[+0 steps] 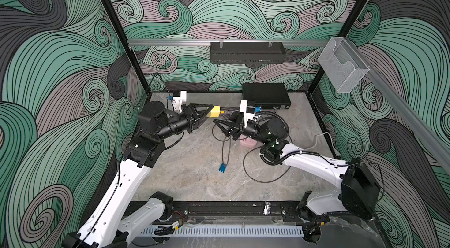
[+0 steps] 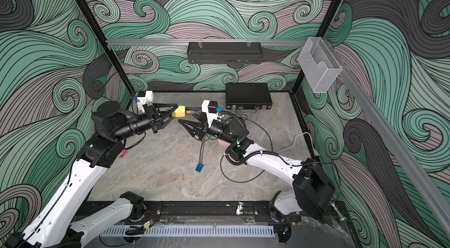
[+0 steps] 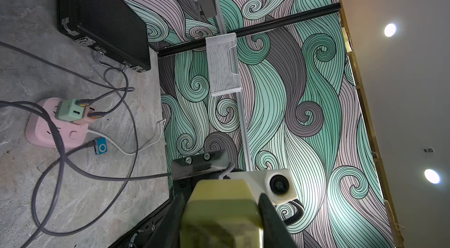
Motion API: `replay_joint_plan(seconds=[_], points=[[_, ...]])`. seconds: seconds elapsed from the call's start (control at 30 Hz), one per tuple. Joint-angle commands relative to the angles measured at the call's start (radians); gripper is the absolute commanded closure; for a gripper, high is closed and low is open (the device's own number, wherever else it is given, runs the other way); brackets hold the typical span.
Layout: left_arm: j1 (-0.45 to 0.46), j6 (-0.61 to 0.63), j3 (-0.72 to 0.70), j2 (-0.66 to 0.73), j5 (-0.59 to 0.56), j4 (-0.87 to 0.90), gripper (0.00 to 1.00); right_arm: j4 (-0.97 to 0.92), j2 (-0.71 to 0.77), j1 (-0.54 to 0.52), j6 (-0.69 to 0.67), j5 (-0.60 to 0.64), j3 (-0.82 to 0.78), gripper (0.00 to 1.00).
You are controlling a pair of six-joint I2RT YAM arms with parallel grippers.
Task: Charge mp3
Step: Pick up the plug from the center of the board.
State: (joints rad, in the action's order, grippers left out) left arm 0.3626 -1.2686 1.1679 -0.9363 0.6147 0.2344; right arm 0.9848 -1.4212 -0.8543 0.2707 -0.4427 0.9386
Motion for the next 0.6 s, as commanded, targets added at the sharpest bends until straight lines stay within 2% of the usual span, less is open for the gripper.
replay_joint_plan(seconds=[0.0,0.2,0.33,0.57], points=[[0.007,0.001,-0.017,-0.004,0.026,-0.019,0.7,0.065,-0.005,-0.005,0.013,-0.036,0.044,0.42],[0.019,0.021,-0.001,-0.029,0.074,-0.01,0.7,0.141,-0.026,0.0,0.057,0.018,0.035,0.5],[0.027,0.023,0.002,-0.036,0.071,-0.012,0.7,0.115,-0.03,0.002,0.055,-0.002,0.047,0.67],[0.026,0.039,0.005,-0.047,0.058,-0.004,0.7,0.054,0.011,0.005,0.025,-0.02,0.036,0.91]])
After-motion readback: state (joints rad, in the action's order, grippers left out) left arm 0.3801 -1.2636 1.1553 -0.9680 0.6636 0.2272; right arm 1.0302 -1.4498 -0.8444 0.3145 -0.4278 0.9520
